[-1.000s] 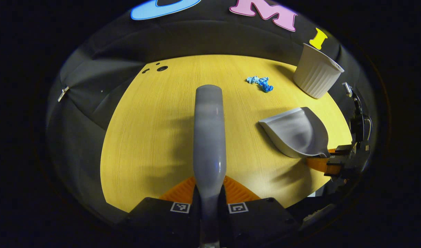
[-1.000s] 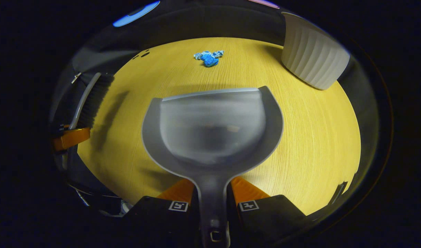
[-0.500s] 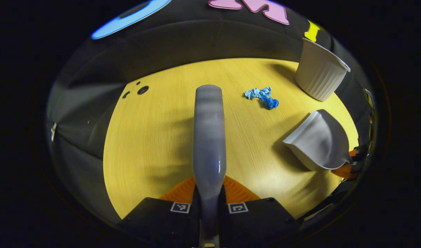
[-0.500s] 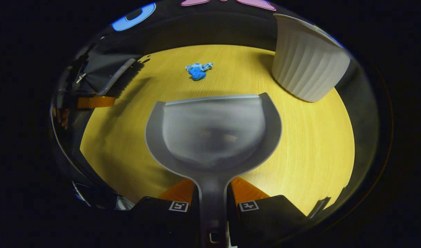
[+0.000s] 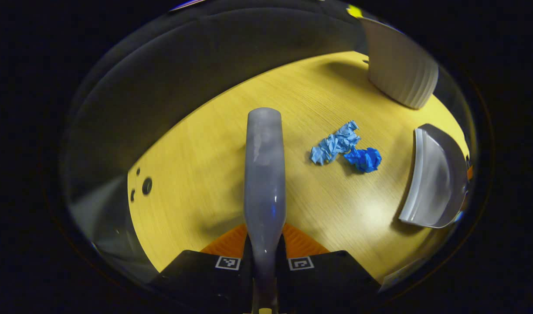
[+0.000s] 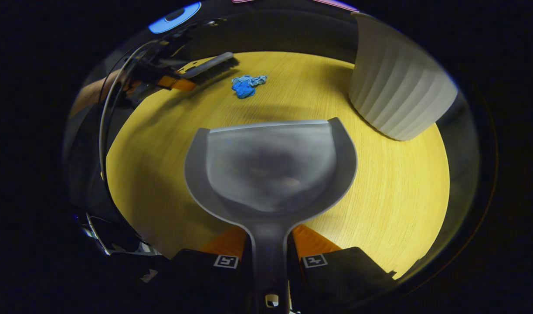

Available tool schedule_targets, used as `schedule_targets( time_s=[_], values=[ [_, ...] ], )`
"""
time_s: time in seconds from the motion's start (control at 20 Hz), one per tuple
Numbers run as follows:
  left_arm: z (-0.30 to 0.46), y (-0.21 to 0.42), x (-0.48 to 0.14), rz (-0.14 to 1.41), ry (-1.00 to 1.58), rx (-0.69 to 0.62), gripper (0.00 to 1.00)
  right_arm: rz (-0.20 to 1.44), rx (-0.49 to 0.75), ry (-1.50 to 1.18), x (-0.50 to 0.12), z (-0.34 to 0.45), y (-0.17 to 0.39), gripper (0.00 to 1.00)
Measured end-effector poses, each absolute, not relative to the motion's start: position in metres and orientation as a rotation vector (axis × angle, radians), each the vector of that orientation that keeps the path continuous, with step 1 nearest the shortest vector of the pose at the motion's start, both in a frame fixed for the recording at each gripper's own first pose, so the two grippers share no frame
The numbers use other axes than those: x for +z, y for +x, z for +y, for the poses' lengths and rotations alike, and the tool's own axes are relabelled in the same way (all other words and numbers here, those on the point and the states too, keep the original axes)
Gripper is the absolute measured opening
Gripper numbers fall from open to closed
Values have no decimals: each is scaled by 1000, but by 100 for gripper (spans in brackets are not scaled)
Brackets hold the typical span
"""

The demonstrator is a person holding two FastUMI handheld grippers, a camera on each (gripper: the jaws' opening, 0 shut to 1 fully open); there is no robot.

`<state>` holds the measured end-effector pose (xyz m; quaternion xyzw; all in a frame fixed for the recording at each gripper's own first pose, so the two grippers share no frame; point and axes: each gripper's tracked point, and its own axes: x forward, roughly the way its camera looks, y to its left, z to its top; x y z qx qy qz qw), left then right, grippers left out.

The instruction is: Pick up the small broom and dustpan from the desktop, sweep the trash into the dustpan with the broom, and then empty the trash into the garbage bin.

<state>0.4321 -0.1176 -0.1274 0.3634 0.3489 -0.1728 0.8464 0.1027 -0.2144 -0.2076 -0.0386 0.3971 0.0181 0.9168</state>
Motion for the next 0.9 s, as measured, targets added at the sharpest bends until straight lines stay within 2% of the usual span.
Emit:
schedule_targets(
  time_s=[0.05, 0.4, 0.55, 0.6, 0.8, 0.85, 0.9],
  values=[
    [-125, 439, -129, 739, 813, -386, 25, 811, 45, -98, -206, -216, 104, 38],
    [-170, 441, -140, 725, 954, -580, 26, 820, 82, -108, -210, -215, 110, 39],
    [-177, 420, -144, 758, 972, -677, 23, 833, 91, -139, -214, -220, 107, 38],
    [-181, 408, -147, 770, 971, -713, 26, 835, 91, -144, -217, -221, 106, 39],
    [-203, 355, -164, 840, 965, -856, 26, 821, 94, -152, -217, -223, 108, 39],
    [-209, 342, -165, 848, 978, -893, 26, 819, 98, -158, -218, -224, 109, 35],
    [-209, 332, -165, 851, 986, -929, 25, 818, 101, -163, -217, -225, 109, 39]
  ],
)
